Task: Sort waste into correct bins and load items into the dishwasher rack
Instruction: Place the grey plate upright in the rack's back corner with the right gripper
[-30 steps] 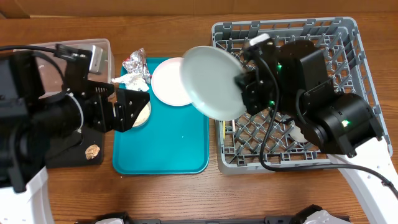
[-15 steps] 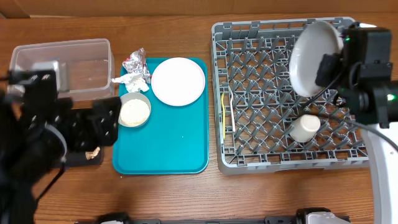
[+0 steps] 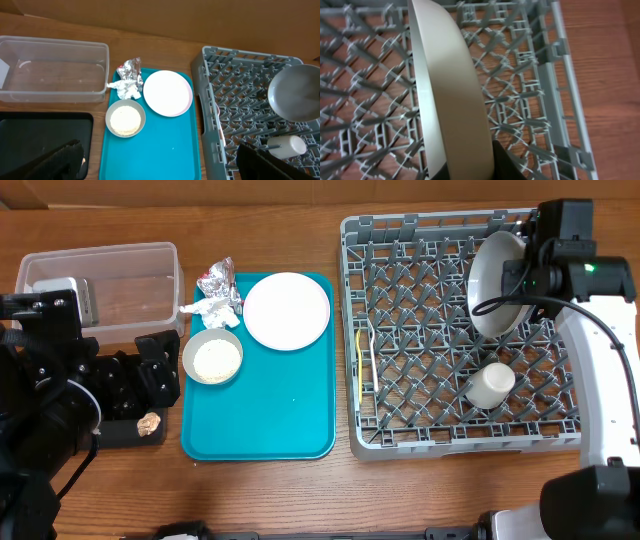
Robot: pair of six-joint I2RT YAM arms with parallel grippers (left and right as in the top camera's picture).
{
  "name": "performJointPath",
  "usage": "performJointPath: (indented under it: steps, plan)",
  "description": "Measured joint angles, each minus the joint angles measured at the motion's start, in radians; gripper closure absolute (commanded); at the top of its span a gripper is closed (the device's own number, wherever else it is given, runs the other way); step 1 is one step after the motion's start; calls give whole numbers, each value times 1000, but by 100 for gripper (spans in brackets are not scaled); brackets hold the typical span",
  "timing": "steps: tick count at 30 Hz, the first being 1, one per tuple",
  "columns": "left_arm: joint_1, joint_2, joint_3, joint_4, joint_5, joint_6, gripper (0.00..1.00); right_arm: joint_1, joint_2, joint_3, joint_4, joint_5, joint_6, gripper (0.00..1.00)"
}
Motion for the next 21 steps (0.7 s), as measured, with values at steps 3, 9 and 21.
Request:
performJointPath:
  steps: [3,9,21]
  plan:
    - [0,0,0,0,-3,0,0,0,37,0,-4,-11,-46,96]
    - [0,5,0,0,-3,0,0,0,95,0,-6,-37,-69,85]
    - [0,14,0,0,-3,0,0,0,93,26,-47,-142,-20,31]
